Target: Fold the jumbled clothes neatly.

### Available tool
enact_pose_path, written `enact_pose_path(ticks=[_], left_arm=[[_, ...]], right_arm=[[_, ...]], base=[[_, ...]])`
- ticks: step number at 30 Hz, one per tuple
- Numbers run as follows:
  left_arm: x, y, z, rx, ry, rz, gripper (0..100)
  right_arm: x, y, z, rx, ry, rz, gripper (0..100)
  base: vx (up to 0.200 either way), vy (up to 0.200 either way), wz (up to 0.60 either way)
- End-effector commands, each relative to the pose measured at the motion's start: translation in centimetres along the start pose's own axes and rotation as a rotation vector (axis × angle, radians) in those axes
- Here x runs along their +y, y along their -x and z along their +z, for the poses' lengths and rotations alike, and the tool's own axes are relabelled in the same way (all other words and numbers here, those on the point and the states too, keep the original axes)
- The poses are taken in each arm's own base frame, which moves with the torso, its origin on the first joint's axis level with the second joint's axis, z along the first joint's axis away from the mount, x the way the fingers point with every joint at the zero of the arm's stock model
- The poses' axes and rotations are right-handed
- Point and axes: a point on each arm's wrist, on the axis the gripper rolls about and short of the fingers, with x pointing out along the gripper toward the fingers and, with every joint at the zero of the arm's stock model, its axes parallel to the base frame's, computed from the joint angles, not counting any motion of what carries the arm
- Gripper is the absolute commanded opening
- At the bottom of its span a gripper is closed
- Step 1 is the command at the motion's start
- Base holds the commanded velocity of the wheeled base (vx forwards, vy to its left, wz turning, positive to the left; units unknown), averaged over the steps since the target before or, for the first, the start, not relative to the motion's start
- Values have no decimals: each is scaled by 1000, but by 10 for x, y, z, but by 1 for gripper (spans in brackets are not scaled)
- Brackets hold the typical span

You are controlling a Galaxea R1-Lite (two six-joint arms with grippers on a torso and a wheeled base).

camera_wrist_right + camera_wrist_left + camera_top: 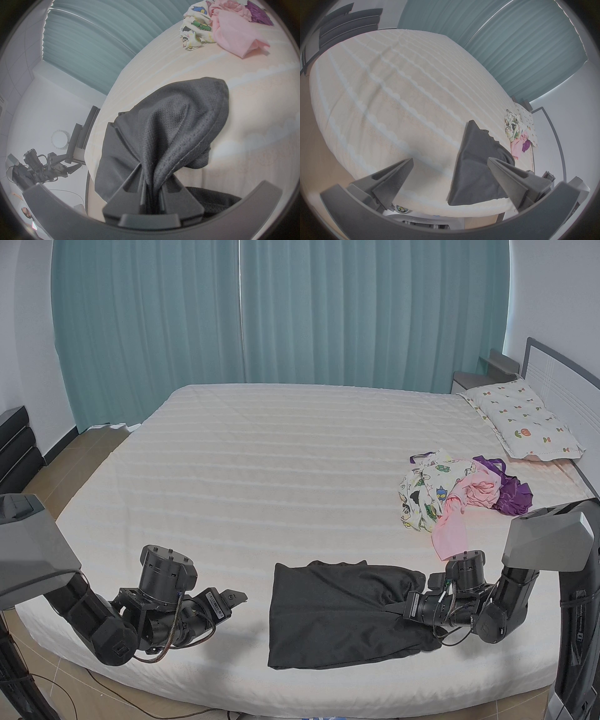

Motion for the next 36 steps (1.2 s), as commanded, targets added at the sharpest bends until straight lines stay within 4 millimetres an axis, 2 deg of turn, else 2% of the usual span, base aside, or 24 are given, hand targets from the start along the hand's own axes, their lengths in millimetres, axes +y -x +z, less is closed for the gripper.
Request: enact_pose_path(ticks=[1, 23, 27, 36], left_arm=[[-1, 1, 0, -4, 0, -5, 100], [-8, 2, -9, 20, -27, -23, 100], [-7, -1, -10, 24, -27, -18, 100], [-6, -6, -6, 17, -15, -8, 100]], right_arm=[[3, 8, 2, -11, 0, 2, 0], [-2, 45, 2, -32, -41, -32, 0], [-3, 45, -2, -19, -33, -38, 0], [-2, 30, -11, 7, -13, -28, 0]], base=[[0, -200, 0], [0, -200, 0], [0, -200, 0], [0, 0, 0]])
